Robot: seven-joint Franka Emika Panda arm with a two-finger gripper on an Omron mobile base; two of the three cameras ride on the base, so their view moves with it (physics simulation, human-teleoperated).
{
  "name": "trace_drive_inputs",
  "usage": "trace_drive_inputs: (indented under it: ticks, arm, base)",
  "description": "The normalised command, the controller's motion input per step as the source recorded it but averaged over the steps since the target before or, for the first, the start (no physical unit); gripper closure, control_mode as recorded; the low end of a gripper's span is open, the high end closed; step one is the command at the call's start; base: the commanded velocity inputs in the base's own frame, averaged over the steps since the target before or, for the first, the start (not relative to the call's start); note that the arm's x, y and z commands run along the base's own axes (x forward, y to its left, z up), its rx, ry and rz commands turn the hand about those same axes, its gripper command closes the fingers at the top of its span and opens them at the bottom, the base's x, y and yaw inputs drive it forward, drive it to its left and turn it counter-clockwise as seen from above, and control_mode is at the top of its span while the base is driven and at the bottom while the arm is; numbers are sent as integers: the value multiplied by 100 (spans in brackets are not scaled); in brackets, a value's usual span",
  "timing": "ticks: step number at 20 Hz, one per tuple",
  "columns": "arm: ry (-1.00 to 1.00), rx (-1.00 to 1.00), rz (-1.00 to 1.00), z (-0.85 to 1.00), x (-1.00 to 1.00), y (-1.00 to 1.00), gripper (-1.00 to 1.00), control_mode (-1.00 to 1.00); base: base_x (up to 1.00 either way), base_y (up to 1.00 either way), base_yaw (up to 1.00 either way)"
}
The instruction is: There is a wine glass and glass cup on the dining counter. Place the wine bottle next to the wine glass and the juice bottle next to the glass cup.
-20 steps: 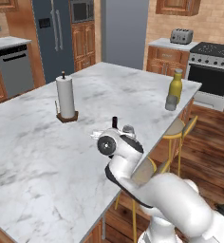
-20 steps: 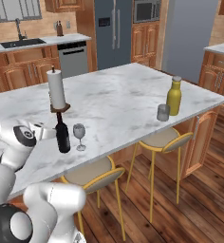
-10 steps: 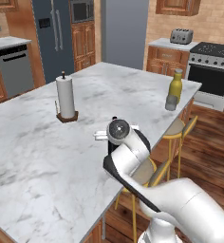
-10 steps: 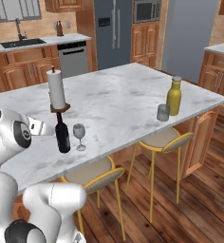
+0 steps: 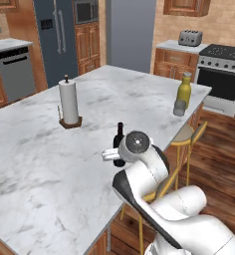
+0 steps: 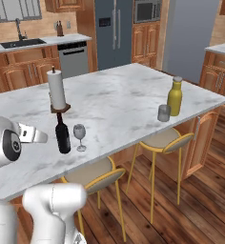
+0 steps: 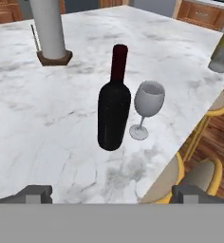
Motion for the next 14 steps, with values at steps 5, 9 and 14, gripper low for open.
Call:
trace_drive_inputs:
  ticks: [5, 9, 14]
  arm:
    - [5, 0, 17, -7, -58, -8, -100, -100]
    - [9, 0, 18, -7, -54, -12, -100, -100]
    - [17, 0, 13, -7, -52, -12, -100, -100]
  base:
    - [0, 0, 0]
    - [0, 0, 0]
    - [0, 0, 0]
